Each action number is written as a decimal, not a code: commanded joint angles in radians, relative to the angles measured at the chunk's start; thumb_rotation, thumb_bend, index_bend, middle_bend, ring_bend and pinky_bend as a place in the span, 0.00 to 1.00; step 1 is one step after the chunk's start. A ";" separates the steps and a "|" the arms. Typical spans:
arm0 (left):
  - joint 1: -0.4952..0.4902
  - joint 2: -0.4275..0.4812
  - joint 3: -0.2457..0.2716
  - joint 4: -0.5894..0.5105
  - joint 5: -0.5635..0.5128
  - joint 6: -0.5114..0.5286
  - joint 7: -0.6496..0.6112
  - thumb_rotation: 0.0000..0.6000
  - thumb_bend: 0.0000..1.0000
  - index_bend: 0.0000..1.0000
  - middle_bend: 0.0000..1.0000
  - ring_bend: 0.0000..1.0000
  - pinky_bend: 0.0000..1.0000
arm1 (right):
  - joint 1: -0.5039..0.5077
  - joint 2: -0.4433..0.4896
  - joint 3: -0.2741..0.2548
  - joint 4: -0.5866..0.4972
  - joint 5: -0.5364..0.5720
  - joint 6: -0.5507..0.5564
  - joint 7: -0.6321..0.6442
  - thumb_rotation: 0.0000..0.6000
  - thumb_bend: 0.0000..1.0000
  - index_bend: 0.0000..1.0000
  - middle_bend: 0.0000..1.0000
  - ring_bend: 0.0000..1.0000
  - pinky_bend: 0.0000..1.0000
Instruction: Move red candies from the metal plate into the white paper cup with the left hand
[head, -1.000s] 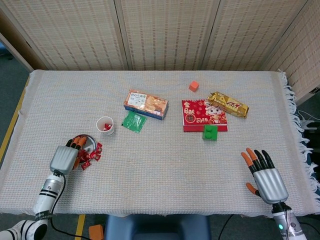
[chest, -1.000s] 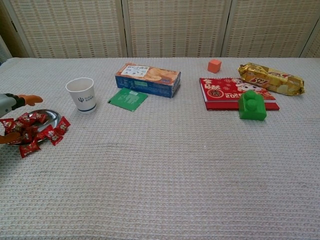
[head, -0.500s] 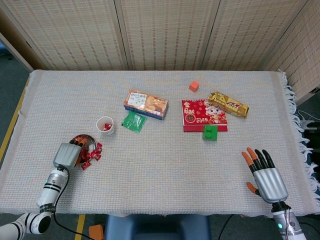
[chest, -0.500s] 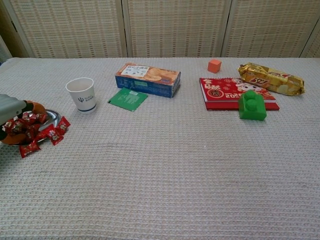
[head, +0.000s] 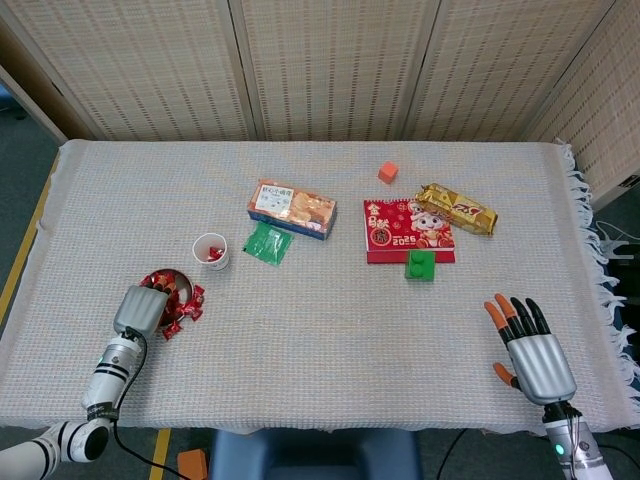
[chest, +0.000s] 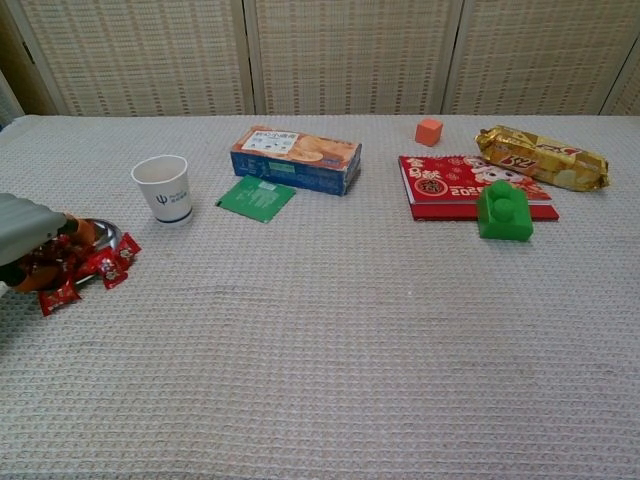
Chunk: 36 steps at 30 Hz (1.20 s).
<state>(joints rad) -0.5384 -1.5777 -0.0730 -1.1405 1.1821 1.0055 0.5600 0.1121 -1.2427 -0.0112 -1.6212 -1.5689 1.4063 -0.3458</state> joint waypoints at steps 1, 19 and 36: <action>0.000 -0.013 0.003 0.016 0.010 0.012 0.007 1.00 0.36 0.33 0.32 0.41 0.95 | 0.001 0.000 0.001 0.000 0.002 -0.001 0.000 1.00 0.12 0.00 0.00 0.00 0.00; 0.002 -0.037 0.008 0.065 0.048 0.031 -0.036 1.00 0.37 0.50 0.47 0.49 0.99 | 0.003 0.000 0.004 -0.002 0.012 -0.006 -0.003 1.00 0.12 0.00 0.00 0.00 0.00; 0.010 -0.044 0.002 0.088 0.081 0.056 -0.079 1.00 0.37 0.56 0.53 0.53 0.99 | 0.005 -0.001 0.005 -0.001 0.017 -0.010 -0.006 1.00 0.12 0.00 0.00 0.00 0.01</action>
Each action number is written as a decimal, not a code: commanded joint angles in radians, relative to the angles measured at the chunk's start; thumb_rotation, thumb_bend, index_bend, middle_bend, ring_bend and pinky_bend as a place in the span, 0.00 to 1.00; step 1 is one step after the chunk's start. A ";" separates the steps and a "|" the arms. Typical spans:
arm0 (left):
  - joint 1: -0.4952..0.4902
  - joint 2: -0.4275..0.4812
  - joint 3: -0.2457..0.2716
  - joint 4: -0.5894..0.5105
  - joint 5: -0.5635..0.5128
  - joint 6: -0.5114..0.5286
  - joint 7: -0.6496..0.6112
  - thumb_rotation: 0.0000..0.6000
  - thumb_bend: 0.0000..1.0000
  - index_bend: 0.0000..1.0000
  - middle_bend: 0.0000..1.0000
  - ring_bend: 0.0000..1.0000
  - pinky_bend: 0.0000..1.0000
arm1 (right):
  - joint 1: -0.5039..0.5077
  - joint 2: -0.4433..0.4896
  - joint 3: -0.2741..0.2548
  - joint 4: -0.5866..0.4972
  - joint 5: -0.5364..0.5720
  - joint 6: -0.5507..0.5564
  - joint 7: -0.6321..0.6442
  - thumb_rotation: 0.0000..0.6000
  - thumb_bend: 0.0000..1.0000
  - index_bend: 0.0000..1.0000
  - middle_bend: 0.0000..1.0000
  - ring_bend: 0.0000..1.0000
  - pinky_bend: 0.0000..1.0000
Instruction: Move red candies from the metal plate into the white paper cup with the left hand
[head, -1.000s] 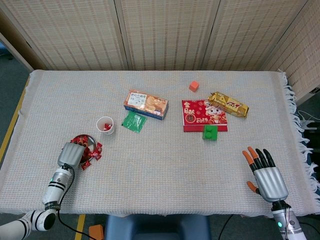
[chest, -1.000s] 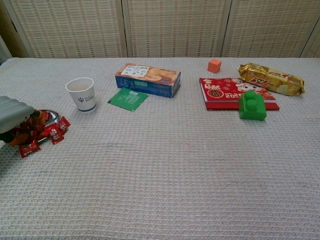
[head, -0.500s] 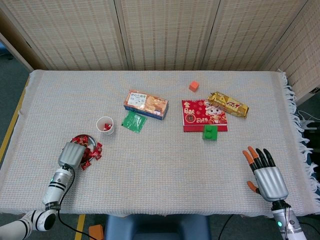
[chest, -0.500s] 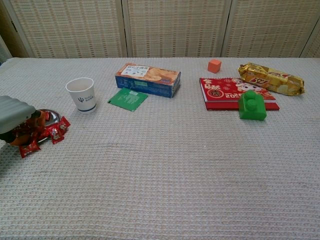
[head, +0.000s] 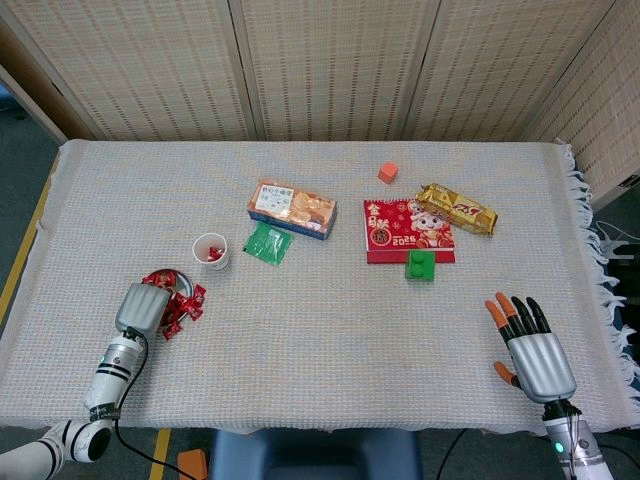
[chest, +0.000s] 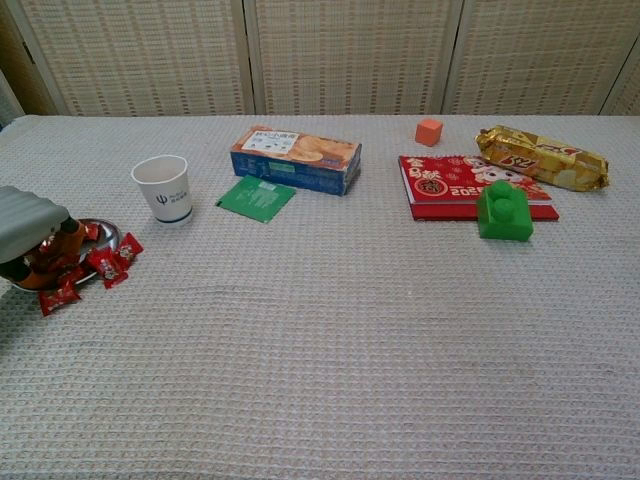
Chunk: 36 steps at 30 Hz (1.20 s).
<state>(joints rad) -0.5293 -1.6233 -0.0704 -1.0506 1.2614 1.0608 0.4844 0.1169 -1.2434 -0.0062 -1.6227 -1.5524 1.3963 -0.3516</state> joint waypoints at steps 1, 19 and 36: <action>0.001 0.003 -0.002 -0.005 0.004 0.003 -0.007 1.00 0.38 0.56 0.53 0.53 0.99 | 0.000 0.000 0.000 0.000 0.001 -0.001 0.000 1.00 0.12 0.00 0.00 0.00 0.01; 0.009 0.035 -0.010 -0.054 0.021 0.027 -0.019 1.00 0.44 0.64 0.60 0.57 1.00 | 0.003 -0.001 0.000 0.000 0.004 -0.004 -0.001 1.00 0.12 0.00 0.00 0.00 0.02; -0.091 0.102 -0.114 -0.199 -0.009 -0.002 0.051 1.00 0.45 0.64 0.61 0.58 1.00 | 0.005 -0.004 0.016 0.004 0.029 -0.004 -0.002 1.00 0.12 0.00 0.00 0.00 0.02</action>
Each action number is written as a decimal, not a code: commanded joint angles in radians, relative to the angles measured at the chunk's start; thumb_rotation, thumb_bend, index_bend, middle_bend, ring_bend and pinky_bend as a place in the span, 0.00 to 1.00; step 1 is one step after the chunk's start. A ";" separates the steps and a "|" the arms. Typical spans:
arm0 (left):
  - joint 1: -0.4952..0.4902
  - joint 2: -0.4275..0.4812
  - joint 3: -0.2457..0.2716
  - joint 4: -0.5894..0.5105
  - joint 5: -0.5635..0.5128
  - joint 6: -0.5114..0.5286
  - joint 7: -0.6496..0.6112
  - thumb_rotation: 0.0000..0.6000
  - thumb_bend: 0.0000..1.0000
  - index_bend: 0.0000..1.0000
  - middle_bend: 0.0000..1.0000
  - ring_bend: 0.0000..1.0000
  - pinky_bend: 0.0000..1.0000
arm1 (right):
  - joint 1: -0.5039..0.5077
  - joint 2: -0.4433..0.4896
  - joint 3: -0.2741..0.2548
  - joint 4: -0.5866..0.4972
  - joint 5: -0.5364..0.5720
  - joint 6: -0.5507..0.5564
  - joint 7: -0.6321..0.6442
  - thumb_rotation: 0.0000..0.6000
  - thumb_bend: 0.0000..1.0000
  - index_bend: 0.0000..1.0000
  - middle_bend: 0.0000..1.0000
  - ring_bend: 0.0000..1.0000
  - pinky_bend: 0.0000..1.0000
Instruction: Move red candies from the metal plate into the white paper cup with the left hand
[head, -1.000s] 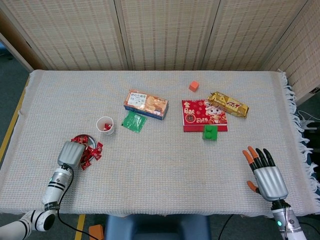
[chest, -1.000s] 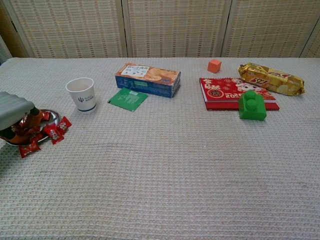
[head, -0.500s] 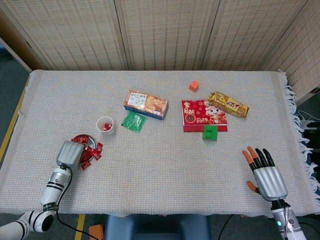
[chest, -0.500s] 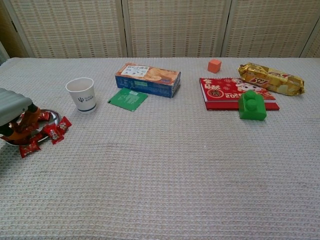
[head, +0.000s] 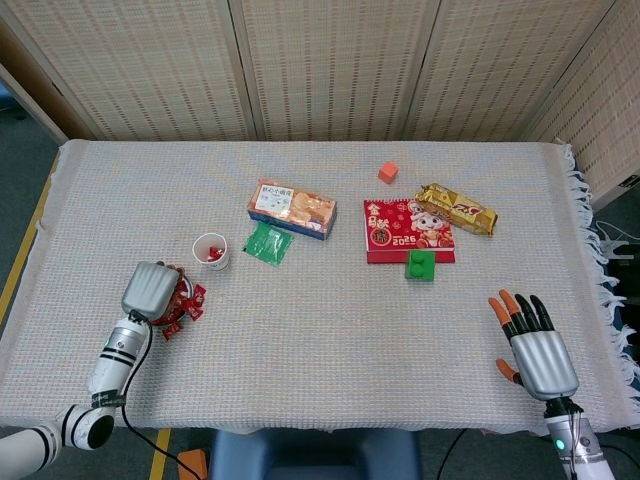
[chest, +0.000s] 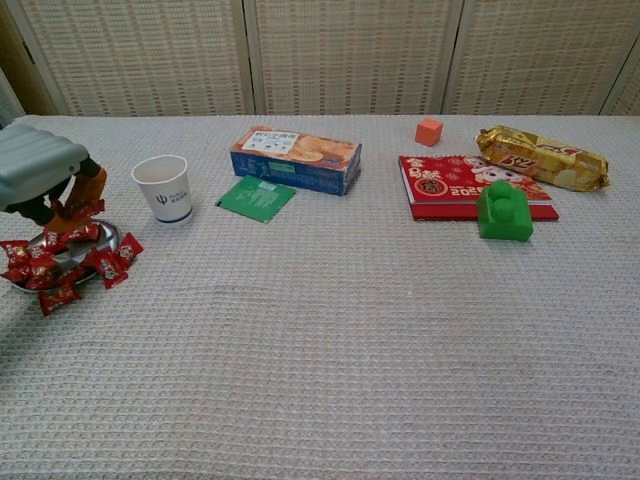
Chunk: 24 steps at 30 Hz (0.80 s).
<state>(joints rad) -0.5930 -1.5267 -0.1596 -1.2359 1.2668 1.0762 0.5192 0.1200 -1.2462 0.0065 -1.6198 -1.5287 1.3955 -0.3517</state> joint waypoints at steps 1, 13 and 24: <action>-0.043 0.006 -0.037 -0.016 -0.021 -0.025 0.023 1.00 0.45 0.64 0.61 0.58 1.00 | 0.003 -0.003 0.006 0.002 0.012 -0.006 -0.004 1.00 0.12 0.00 0.00 0.00 0.02; -0.186 -0.065 -0.108 0.032 -0.073 -0.104 0.052 1.00 0.45 0.64 0.61 0.58 1.00 | 0.015 -0.013 0.022 0.007 0.055 -0.029 -0.023 1.00 0.12 0.00 0.00 0.00 0.02; -0.247 -0.116 -0.114 0.162 -0.098 -0.143 0.013 1.00 0.45 0.63 0.60 0.58 1.00 | 0.009 -0.009 0.023 0.004 0.054 -0.010 -0.022 1.00 0.12 0.00 0.00 0.00 0.02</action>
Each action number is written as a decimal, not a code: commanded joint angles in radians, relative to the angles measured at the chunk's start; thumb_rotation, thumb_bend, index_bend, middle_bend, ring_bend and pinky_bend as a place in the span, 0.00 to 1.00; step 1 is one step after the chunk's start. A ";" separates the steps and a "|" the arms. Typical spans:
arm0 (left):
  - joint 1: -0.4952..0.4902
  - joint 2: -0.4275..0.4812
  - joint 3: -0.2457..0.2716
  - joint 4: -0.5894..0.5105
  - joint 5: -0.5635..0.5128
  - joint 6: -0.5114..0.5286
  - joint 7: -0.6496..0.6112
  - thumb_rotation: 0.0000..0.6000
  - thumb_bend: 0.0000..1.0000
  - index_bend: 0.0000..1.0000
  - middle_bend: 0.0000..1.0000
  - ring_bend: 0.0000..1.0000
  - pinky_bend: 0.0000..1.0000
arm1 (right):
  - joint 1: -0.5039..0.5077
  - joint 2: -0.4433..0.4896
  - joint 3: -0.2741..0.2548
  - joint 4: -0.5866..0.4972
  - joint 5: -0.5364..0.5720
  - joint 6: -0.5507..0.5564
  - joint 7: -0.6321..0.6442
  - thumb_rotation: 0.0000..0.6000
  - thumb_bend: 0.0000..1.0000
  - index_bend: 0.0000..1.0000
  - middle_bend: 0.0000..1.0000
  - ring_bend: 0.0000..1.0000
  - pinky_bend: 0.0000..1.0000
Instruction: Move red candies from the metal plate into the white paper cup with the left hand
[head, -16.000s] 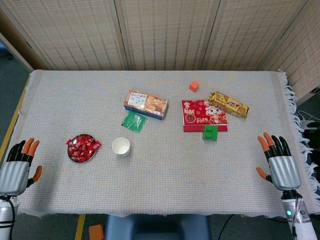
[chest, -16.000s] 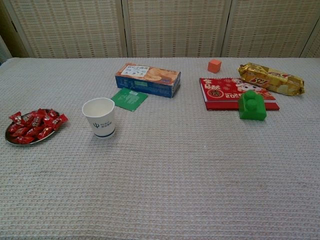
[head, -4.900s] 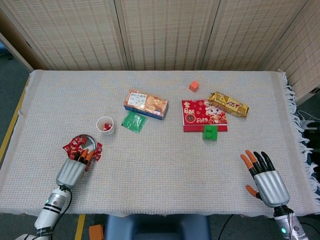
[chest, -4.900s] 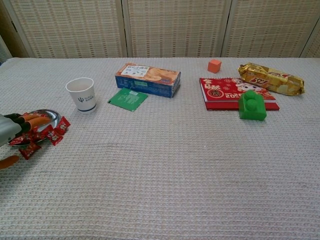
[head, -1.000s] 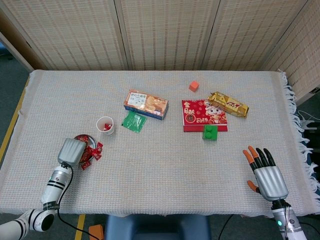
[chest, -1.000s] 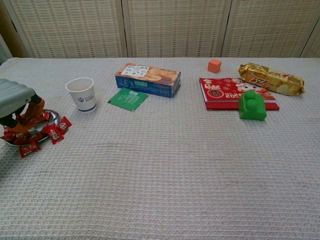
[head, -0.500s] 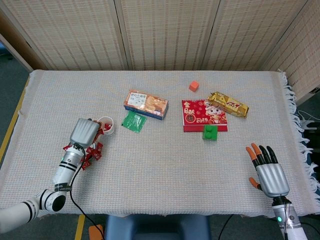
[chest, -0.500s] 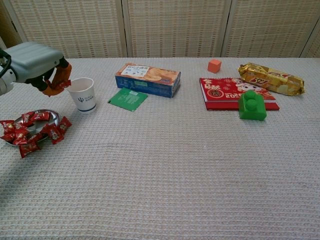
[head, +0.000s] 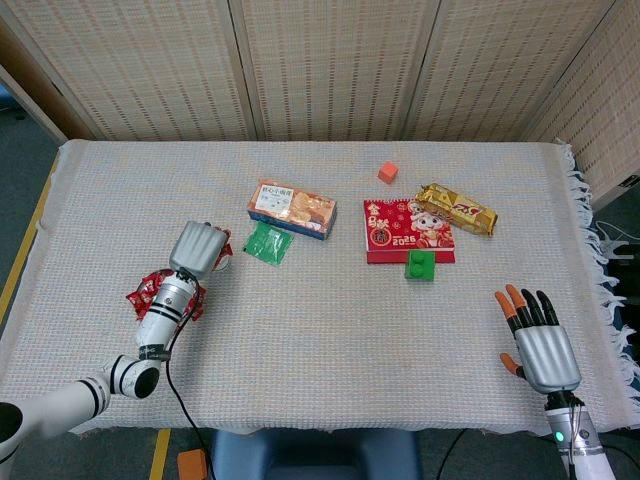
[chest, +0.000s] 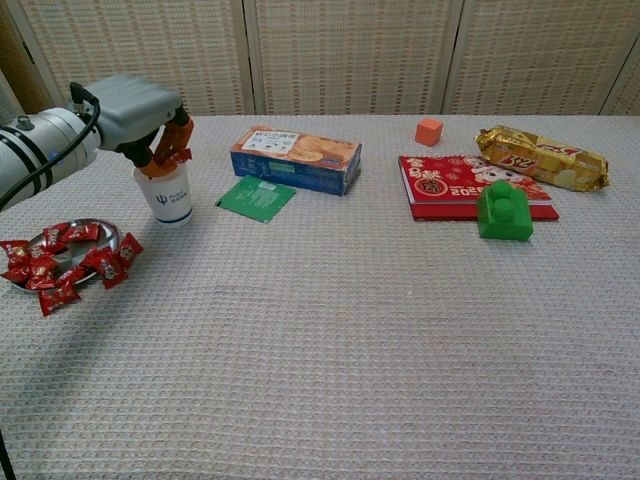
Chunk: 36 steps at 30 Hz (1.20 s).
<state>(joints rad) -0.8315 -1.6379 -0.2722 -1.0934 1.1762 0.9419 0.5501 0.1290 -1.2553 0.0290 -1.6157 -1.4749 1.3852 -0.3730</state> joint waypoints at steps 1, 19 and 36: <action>-0.011 -0.004 -0.001 0.026 -0.009 -0.011 -0.022 1.00 0.45 0.63 0.60 0.58 1.00 | 0.000 0.000 0.000 0.000 0.001 0.000 -0.001 1.00 0.12 0.00 0.00 0.00 0.02; -0.042 -0.048 0.031 0.149 0.005 -0.040 -0.112 1.00 0.44 0.54 0.52 0.47 0.77 | 0.001 -0.003 0.002 -0.001 0.008 0.005 -0.008 1.00 0.12 0.00 0.00 0.00 0.03; -0.016 -0.003 0.063 0.068 0.068 0.023 -0.193 1.00 0.41 0.23 0.22 0.26 0.67 | 0.005 -0.006 0.001 0.000 0.013 -0.001 -0.014 1.00 0.12 0.00 0.00 0.00 0.04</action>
<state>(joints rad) -0.8574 -1.6538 -0.2205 -0.9992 1.2240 0.9481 0.3782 0.1336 -1.2609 0.0297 -1.6161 -1.4620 1.3840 -0.3868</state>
